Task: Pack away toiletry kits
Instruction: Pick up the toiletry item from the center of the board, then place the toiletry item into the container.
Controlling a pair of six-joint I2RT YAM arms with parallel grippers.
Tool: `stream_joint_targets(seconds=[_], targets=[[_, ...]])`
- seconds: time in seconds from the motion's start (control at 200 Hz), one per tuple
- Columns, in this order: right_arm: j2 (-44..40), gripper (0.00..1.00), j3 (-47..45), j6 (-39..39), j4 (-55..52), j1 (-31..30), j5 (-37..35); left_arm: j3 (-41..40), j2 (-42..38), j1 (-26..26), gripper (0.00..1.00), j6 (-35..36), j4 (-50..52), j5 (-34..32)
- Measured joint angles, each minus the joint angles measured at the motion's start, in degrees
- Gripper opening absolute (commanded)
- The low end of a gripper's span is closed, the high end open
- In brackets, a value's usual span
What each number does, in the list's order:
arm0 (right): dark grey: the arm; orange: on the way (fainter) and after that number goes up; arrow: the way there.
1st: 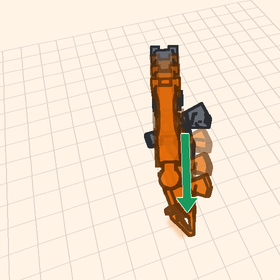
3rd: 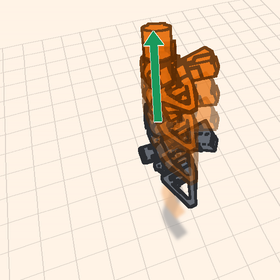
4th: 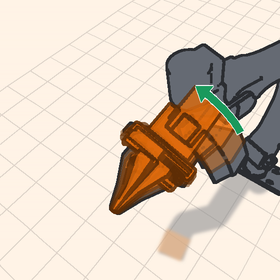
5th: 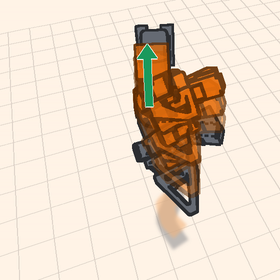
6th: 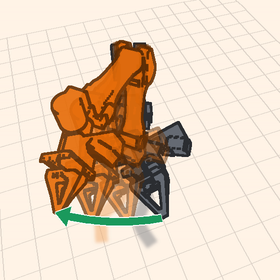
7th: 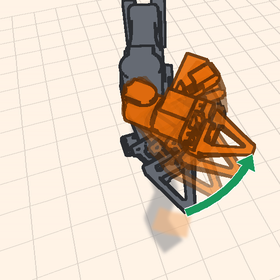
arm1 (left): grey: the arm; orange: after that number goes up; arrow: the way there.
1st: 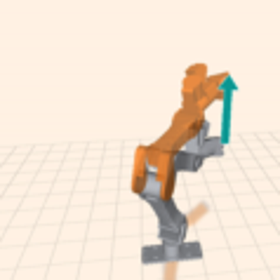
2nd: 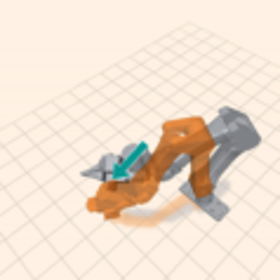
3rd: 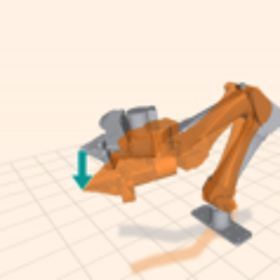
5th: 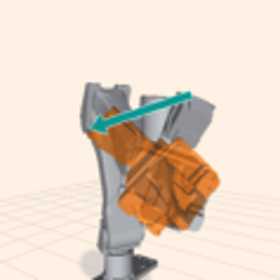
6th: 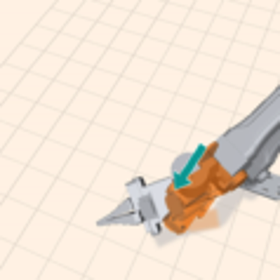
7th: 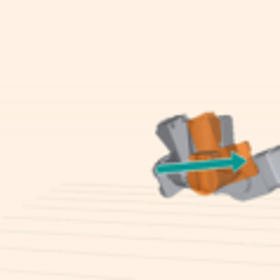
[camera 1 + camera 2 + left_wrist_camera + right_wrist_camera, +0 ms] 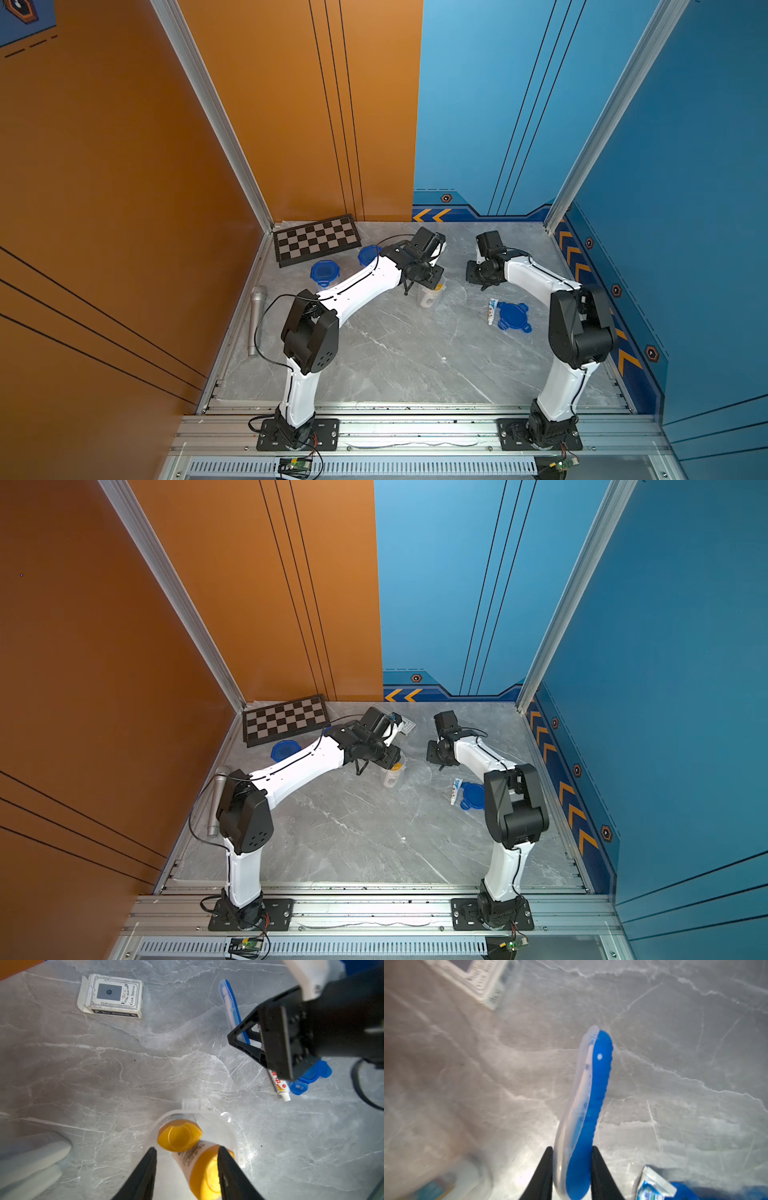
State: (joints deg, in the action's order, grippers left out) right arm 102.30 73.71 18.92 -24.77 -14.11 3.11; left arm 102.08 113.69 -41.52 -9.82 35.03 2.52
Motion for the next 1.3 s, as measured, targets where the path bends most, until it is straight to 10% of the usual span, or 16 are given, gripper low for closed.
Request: stream_joint_targets(seconds=[0.41,0.926,1.091,1.301], targets=[[-22.64,0.03,-14.6,-3.08,8.46,-6.47,10.45,-6.97,-9.75,10.47,0.69,-17.88,-9.55,19.06],[-27.19,0.03,-15.74,-3.06,8.94,-16.74,13.2,-6.62,-8.46,7.32,0.68,-22.4,-11.58,27.8],[-27.19,0.04,-15.74,-3.04,8.98,-17.79,13.18,-6.23,-4.98,6.99,0.53,-22.71,-11.67,28.22],[-26.86,0.08,-15.74,-2.99,9.05,-18.29,12.81,-5.99,-4.35,6.58,0.1,-23.28,-11.93,29.57]])
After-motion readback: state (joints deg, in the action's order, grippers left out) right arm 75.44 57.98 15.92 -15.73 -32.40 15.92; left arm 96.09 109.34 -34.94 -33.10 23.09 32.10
